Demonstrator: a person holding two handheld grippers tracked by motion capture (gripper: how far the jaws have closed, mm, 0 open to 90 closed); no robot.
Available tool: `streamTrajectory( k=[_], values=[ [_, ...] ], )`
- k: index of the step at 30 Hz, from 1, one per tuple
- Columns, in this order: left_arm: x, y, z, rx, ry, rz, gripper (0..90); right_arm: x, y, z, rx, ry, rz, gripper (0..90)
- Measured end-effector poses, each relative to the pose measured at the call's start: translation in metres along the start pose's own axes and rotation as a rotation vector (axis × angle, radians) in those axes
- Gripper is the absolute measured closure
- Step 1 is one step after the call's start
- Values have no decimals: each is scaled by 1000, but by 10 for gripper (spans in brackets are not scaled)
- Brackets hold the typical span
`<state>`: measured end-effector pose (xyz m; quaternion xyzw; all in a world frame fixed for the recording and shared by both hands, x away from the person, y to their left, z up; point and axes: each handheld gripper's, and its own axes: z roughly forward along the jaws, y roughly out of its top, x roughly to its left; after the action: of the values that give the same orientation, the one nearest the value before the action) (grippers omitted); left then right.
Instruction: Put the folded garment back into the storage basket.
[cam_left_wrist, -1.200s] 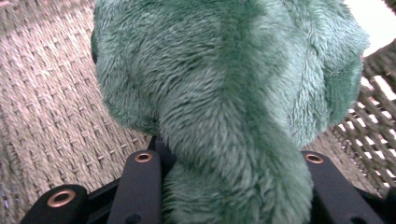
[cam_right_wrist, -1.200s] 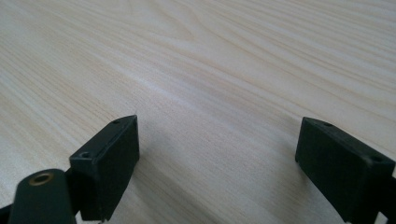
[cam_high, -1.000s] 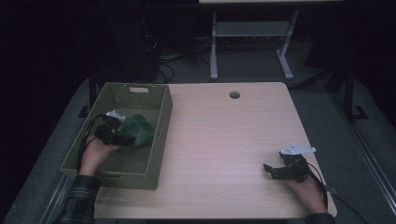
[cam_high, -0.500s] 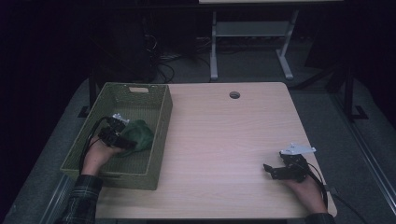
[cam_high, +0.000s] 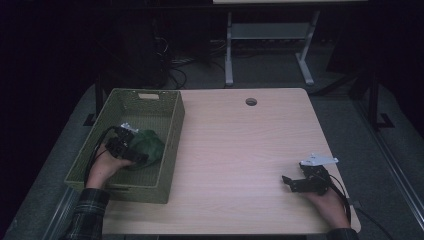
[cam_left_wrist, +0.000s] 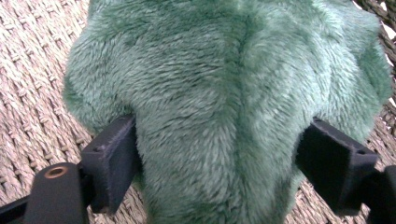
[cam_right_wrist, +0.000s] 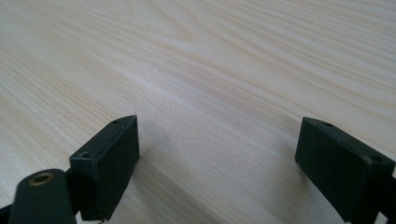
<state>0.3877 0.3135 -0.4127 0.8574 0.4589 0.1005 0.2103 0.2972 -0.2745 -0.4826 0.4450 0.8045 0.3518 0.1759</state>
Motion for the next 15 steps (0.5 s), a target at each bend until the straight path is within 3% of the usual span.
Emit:
streamTrajectory(
  k=[15],
  values=[
    [4, 0, -18, -74, 5, -21, 133, 0, 0, 0, 0, 0, 0, 131]
  ],
)
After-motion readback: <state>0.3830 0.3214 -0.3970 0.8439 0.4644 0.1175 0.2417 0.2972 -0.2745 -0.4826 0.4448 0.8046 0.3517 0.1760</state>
